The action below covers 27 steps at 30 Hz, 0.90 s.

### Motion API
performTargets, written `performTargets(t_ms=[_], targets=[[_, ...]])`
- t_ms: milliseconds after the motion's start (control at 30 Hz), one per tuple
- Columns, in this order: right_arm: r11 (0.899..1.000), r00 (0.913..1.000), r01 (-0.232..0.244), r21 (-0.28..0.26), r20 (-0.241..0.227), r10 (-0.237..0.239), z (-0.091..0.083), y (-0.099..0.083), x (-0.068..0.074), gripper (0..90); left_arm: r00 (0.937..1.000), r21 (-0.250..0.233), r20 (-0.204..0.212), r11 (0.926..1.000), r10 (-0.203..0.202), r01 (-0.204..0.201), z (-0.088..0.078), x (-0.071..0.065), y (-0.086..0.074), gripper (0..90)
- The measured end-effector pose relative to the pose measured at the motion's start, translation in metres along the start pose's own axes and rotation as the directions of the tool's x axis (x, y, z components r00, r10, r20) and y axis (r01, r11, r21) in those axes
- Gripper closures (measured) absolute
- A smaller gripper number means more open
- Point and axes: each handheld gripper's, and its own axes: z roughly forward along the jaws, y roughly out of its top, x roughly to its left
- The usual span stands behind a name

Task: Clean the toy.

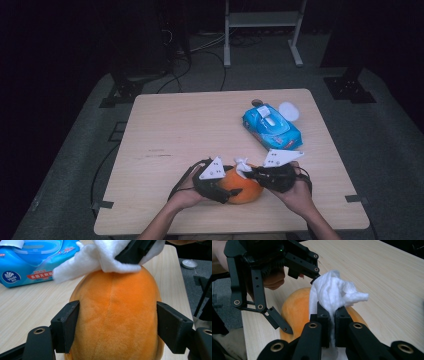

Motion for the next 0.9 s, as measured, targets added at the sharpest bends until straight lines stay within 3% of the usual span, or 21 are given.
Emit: performTargets(t_ms=[200, 467, 600, 667, 733, 800, 900], targets=[[0.999, 0.9989, -0.045, 0.007, 0.008, 0.045, -0.006, -0.012, -0.014, 84.7, 0.9983, -0.035, 0.040, 0.9985, -0.042, 0.043, -0.001, 0.008, -0.005, 22.4], [0.992, 0.9920, -0.120, 0.029, 0.043, 0.119, -0.019, -0.033, -0.035, 84.7, 0.9984, -0.039, 0.042, 0.9985, -0.037, 0.039, -0.001, 0.008, -0.006, 22.8], [0.993, 0.9933, -0.109, 0.037, 0.045, 0.107, -0.018, -0.032, -0.033, 84.6, 0.9977, -0.050, 0.059, 0.9981, -0.034, 0.037, -0.003, 0.011, -0.007, 14.8], [0.993, 0.9929, -0.111, 0.037, 0.046, 0.109, -0.018, -0.033, -0.034, 84.7, 0.9959, -0.054, 0.066, 0.9964, -0.062, 0.065, -0.005, 0.018, -0.013, 8.3], [0.992, 0.9917, -0.123, 0.037, 0.042, 0.122, -0.019, -0.035, -0.037, 84.7, 0.9898, -0.060, 0.101, 0.9925, -0.100, 0.107, -0.003, 0.024, -0.020, 5.6], [0.991, 0.9907, -0.131, 0.038, 0.040, 0.130, -0.019, -0.036, -0.038, 84.7, 0.9866, -0.032, 0.127, 0.9937, -0.103, 0.108, 0.001, 0.026, -0.026, 4.0], [0.991, 0.9910, -0.131, 0.039, 0.036, 0.129, -0.019, -0.036, -0.038, 84.6, 0.9843, -0.045, 0.145, 0.9932, -0.100, 0.108, 0.003, 0.026, -0.029, 11.9]])
